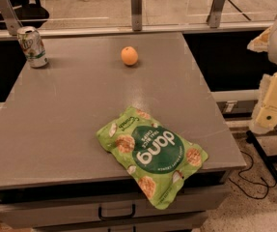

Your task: Pick orange

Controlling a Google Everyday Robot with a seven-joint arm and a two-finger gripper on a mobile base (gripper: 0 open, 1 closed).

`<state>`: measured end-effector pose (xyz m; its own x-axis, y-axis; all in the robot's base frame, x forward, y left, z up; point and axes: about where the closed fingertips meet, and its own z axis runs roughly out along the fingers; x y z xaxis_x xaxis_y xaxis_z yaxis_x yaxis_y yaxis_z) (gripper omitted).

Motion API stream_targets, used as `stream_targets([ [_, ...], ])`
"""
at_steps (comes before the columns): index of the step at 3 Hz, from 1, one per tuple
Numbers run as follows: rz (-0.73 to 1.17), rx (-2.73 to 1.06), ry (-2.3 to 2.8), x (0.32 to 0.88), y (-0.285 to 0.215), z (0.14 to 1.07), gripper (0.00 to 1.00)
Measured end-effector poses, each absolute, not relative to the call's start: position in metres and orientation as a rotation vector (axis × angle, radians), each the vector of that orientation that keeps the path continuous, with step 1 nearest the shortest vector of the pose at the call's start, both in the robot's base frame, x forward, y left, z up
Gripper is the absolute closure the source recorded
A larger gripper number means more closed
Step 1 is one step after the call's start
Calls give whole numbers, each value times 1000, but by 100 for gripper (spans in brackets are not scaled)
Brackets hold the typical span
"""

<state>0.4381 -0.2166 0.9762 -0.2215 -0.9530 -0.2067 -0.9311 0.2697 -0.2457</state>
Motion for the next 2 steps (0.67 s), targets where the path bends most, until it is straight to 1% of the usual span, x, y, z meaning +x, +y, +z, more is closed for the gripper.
stream_targets([
  [1, -98, -1725, 2232, 438, -217, 976, 0],
  [2, -69, -1716, 2208, 452, -211, 972, 0],
])
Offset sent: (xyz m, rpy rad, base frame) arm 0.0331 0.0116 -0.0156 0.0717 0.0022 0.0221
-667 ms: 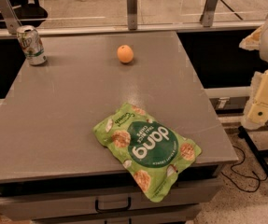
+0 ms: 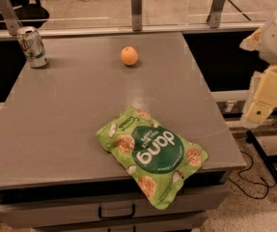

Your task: Pick orange

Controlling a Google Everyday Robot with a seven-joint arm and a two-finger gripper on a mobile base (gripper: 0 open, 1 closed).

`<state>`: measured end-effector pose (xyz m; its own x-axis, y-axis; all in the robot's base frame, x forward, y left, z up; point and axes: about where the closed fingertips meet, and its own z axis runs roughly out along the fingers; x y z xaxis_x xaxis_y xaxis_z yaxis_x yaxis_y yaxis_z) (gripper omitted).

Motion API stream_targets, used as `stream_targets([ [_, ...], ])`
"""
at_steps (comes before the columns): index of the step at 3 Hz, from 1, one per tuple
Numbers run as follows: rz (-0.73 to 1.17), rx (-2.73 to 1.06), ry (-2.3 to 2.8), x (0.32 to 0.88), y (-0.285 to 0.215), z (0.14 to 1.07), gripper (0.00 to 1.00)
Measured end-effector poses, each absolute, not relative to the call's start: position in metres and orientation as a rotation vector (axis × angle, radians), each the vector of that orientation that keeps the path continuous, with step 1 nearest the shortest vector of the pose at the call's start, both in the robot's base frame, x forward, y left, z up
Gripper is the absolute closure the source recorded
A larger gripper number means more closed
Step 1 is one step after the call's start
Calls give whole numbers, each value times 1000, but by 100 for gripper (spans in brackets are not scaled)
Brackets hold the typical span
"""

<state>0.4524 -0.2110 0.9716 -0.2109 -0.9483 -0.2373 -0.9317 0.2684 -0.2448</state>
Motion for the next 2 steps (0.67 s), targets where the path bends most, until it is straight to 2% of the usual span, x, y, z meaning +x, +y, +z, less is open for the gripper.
stream_targets([
  [2, 64, -1712, 2024, 567, -139, 939, 0],
])
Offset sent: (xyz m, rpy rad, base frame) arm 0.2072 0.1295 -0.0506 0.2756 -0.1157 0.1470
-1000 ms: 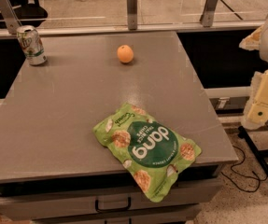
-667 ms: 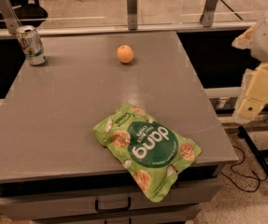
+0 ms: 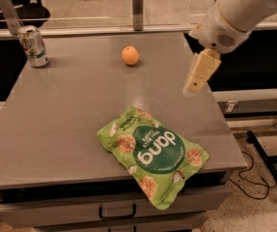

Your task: Pick orange

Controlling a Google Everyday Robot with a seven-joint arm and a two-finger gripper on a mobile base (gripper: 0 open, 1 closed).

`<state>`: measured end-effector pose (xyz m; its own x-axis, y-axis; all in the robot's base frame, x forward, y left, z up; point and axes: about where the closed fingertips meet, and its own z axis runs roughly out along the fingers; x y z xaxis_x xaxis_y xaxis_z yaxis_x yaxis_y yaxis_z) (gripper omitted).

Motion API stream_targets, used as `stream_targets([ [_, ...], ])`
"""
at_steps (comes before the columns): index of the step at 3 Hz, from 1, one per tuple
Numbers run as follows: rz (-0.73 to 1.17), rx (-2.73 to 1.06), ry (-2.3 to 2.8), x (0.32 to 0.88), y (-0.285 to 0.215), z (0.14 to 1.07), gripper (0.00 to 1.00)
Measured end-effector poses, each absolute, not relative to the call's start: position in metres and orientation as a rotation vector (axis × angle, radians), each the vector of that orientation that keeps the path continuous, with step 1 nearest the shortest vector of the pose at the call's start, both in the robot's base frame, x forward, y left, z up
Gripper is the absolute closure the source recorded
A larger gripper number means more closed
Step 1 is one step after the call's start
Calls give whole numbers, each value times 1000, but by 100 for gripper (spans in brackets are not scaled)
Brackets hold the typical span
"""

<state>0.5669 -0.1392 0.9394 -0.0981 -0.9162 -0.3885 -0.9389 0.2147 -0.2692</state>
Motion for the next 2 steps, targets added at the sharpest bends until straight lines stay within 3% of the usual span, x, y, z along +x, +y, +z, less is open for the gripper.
stream_targets([
  [1, 169, -1675, 1954, 629, -86, 924, 0],
  [2, 168, -1668, 1958, 631, -85, 922, 0],
])
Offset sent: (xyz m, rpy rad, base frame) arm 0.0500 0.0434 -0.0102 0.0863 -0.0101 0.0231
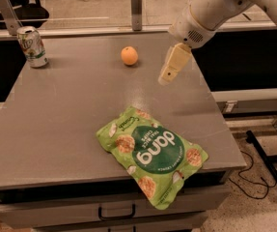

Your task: Pick orange

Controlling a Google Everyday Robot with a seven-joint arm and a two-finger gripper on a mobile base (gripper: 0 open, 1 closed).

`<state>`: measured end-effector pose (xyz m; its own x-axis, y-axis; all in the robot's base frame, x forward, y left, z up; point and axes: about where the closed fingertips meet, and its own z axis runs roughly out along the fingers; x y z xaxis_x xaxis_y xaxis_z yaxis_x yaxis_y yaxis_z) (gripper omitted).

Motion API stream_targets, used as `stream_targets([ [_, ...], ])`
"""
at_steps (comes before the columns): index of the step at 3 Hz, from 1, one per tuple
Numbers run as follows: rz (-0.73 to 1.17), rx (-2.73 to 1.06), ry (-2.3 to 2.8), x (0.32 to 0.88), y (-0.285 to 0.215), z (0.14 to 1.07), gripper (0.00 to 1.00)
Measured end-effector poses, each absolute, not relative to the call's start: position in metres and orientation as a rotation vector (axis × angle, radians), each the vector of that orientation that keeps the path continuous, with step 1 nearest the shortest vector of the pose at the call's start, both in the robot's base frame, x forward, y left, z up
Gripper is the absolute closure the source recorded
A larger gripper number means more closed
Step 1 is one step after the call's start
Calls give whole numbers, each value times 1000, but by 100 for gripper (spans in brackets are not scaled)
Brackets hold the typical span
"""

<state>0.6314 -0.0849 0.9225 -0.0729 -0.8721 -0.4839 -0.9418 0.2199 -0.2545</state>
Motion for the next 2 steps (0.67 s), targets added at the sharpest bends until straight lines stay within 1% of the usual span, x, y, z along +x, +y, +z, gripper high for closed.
stream_targets([
  [1, 181, -1595, 1956, 658, -73, 909, 0],
  [2, 215, -1515, 1913, 703, -51, 893, 0],
])
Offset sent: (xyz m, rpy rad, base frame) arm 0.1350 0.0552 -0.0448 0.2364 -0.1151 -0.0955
